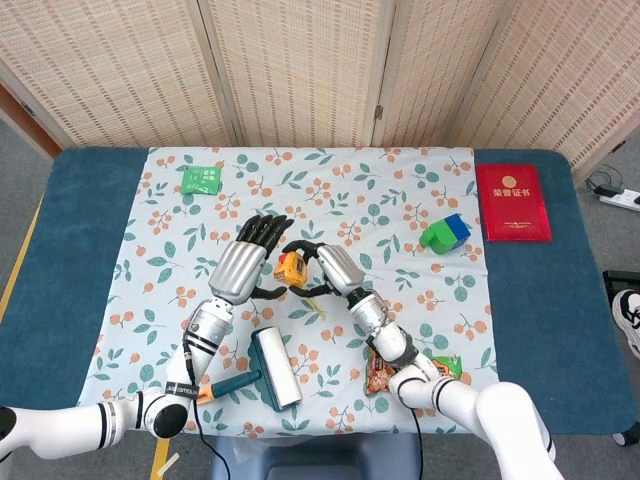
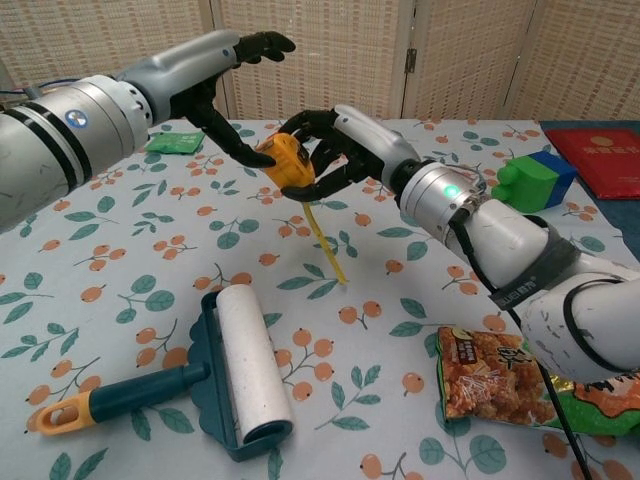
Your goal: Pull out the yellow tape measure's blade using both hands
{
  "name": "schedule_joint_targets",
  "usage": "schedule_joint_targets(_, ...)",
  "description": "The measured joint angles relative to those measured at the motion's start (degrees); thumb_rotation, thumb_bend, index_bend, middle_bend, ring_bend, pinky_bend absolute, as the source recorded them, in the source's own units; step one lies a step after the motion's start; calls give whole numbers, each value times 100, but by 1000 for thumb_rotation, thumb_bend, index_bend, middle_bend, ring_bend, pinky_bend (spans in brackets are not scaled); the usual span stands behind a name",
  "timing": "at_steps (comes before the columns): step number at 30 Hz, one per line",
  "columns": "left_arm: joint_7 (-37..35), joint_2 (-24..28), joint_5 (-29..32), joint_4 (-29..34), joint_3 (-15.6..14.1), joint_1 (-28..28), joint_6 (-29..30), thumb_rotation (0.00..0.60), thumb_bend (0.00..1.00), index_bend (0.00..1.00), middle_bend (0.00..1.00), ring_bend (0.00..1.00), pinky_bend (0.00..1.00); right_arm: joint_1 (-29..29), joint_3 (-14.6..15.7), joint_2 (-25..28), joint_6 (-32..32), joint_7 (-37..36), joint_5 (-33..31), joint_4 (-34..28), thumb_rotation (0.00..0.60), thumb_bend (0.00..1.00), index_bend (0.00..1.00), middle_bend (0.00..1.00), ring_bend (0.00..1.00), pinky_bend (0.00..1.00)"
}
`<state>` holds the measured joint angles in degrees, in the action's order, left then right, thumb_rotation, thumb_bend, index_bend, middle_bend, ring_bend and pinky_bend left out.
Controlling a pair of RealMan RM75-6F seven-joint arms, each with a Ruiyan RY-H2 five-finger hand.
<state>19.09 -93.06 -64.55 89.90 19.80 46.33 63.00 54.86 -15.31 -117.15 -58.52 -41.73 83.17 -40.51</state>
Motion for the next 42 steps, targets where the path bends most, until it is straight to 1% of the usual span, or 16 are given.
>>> schedule_joint_targets(12, -37, -78, 105, -227, -15, 75, 63, 600, 222, 34, 93, 69, 12, 41, 36, -56, 3, -38, -16, 86, 600, 409, 574, 530, 520, 354)
schedule_joint_targets(20, -16, -118, 173, -324, -36, 113, 76, 600, 252, 38, 93, 69, 12, 38, 62, -55, -8, -58, -22, 95, 600, 409, 574, 530, 519, 354)
schedule_joint_targets(22, -16, -115, 174, -340, -46, 118, 80, 600, 313, 45, 93, 69, 12, 33, 66, -52, -14, -55, -24, 98, 600, 409, 574, 530, 518, 354)
schedule_joint_targets(25, -41, -98, 165, -358, -75, 117, 67, 600, 442, 59, 93, 69, 11, 29, 67, -53, -8, -62, -37, 115, 600, 409, 574, 530, 517, 354)
schedule_joint_targets(31, -76, -77, 131, -397, -123, 95, 95, 600, 616, 86, 93, 73, 11, 12, 68, -58, -2, -61, -66, 161, 600, 409, 574, 530, 517, 354)
schedule_joint_targets(34, -136, -86, 86, -416, -137, 77, 141, 600, 650, 100, 94, 80, 11, 3, 64, -53, -1, -61, -81, 161, 600, 409, 574, 530, 517, 354)
schedule_joint_targets(38, -159, -108, 52, -442, -151, 71, 178, 600, 668, 123, 100, 84, 13, -1, 53, -39, -1, -54, -97, 149, 600, 408, 574, 530, 517, 354)
schedule_joint_targets(42, -197, -130, 17, -466, -157, 68, 204, 600, 678, 181, 109, 88, 21, -8, 47, -29, 7, -44, -115, 137, 600, 409, 574, 530, 518, 354)
